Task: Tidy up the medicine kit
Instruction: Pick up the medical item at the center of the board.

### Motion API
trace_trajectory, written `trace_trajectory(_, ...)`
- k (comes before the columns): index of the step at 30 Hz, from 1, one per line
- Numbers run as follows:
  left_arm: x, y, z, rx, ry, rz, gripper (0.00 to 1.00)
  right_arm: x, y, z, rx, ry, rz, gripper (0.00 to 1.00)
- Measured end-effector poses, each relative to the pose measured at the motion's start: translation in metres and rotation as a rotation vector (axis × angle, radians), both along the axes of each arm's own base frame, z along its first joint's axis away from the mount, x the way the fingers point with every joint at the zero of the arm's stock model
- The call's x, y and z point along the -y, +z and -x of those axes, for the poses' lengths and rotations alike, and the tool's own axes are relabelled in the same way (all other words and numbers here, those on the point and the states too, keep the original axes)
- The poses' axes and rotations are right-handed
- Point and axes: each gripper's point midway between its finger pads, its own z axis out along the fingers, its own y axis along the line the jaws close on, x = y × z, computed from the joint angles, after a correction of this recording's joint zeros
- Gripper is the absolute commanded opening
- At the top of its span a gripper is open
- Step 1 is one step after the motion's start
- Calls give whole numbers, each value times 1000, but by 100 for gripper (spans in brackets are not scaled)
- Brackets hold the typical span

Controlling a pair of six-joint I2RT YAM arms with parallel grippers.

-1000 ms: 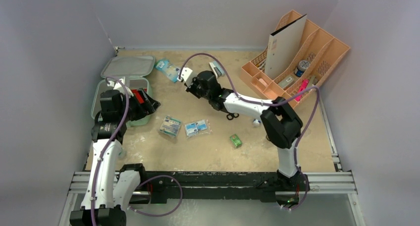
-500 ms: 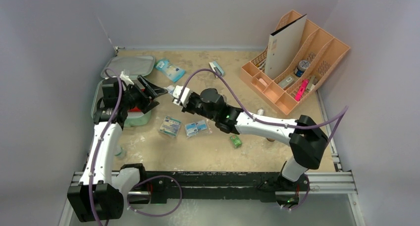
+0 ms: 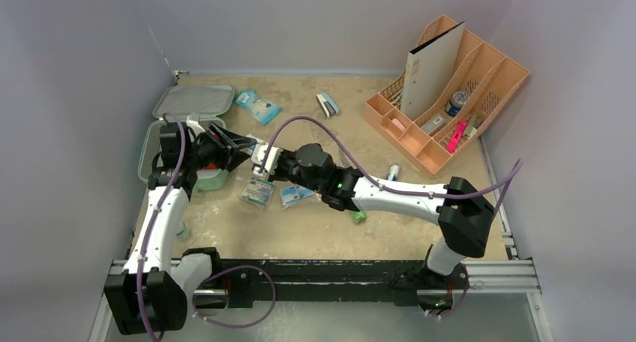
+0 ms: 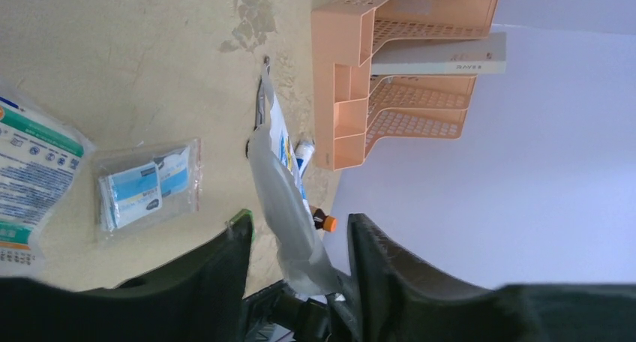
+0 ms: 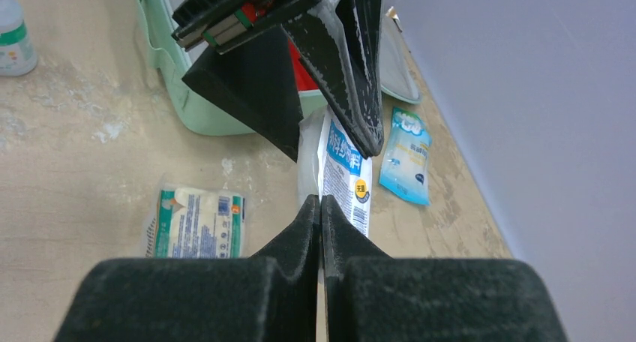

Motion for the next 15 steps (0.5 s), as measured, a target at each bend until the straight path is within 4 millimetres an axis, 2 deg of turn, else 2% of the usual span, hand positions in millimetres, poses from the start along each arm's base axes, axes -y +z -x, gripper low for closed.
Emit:
trace_trajectory(2, 0, 0, 0, -4, 6, 7, 27, -2, -2, 0, 7, 0, 8, 0)
trace_trajectory(8, -3, 2, 0, 11, 31, 3, 16, -6, -13, 0, 15, -11, 36, 2)
trace_trajectory(12, -4, 2, -2, 13, 41, -2, 11, -6, -15, -2, 15, -27, 40, 19)
trace_trajectory(15, -6, 2, -4, 19, 52, -9, 11, -4, -15, -3, 3, -51, 34, 39)
